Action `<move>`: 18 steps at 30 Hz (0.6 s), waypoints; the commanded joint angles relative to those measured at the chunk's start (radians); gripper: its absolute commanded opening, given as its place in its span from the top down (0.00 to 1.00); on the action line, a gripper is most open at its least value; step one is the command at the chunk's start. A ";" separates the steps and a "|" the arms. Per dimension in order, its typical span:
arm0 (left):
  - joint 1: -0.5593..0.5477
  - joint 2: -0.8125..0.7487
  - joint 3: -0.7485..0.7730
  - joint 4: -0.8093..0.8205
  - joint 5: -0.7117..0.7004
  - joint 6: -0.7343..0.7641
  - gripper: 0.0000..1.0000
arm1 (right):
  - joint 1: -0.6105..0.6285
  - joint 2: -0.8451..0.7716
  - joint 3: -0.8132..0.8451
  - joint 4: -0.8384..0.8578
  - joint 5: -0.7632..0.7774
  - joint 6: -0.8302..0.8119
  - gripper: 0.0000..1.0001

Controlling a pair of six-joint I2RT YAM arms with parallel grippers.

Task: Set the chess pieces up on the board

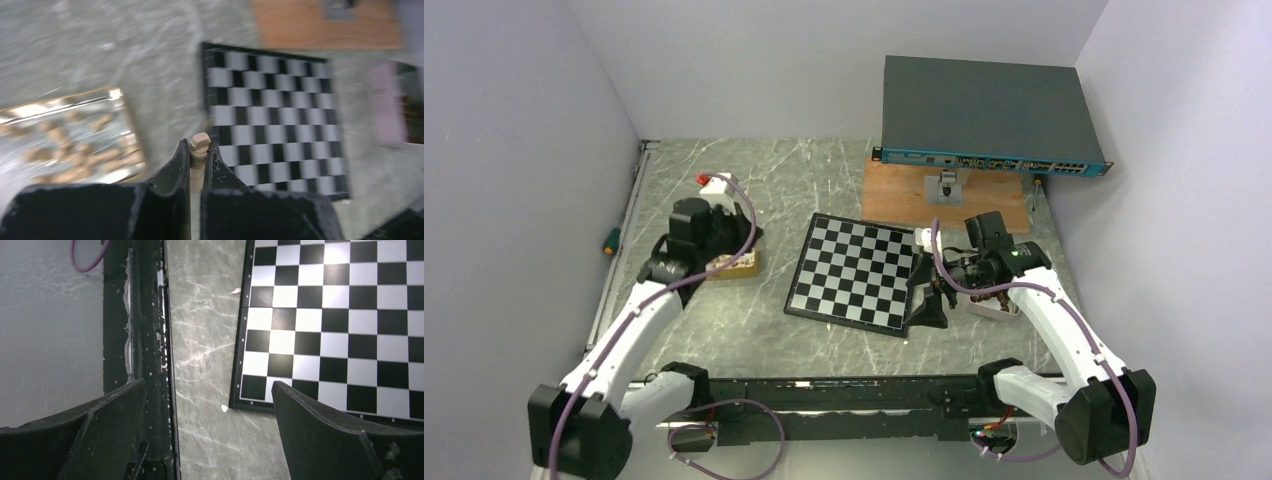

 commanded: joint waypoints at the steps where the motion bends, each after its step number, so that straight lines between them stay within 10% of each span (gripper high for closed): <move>1: -0.175 -0.102 -0.097 0.341 0.037 -0.263 1.00 | 0.024 0.017 0.015 0.109 -0.087 0.058 0.00; 12: -0.709 -0.024 -0.183 0.632 -0.500 -0.596 1.00 | 0.054 0.058 -0.018 0.538 -0.136 0.541 0.00; 18: -0.825 0.098 -0.128 0.746 -0.590 -0.598 1.00 | 0.064 0.062 -0.069 0.644 -0.150 0.664 0.00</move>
